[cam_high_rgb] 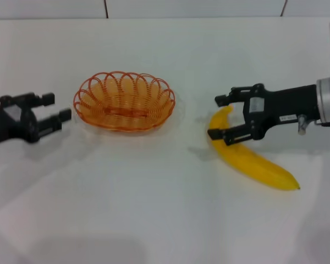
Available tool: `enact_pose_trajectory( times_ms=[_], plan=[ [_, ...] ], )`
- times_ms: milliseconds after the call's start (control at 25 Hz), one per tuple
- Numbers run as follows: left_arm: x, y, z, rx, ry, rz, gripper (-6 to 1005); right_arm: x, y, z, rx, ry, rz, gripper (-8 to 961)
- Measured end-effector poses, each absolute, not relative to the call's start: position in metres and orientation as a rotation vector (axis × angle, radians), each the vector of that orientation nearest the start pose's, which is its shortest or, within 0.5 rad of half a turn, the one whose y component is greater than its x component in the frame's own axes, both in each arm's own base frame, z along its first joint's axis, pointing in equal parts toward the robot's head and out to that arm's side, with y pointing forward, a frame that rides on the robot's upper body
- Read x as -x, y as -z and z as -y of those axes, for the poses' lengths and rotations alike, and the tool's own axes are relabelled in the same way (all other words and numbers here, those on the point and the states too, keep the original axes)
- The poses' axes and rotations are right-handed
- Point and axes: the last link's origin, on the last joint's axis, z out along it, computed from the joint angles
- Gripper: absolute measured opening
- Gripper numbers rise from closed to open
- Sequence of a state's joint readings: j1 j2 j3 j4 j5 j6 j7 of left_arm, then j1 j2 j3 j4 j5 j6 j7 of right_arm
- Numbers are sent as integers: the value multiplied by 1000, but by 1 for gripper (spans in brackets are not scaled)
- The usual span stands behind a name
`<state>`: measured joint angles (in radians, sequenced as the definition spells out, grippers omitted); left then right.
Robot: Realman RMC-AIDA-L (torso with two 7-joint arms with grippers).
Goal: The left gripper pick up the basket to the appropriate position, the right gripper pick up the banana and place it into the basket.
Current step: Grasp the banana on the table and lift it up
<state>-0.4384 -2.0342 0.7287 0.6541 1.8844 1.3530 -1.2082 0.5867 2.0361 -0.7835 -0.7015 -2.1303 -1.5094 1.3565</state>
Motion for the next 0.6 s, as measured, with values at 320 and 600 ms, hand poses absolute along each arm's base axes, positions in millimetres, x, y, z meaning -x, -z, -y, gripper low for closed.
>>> enact_pose_trajectory(
  times_ms=[320, 600],
  plan=[
    [317, -24, -315, 2498, 552, 390, 564, -257, -14, -344, 2821, -281, -512, 892],
    [321, -21, -316, 2485, 539, 413, 564, -233, -11, -327, 2820, -53, -523, 885]
  ],
)
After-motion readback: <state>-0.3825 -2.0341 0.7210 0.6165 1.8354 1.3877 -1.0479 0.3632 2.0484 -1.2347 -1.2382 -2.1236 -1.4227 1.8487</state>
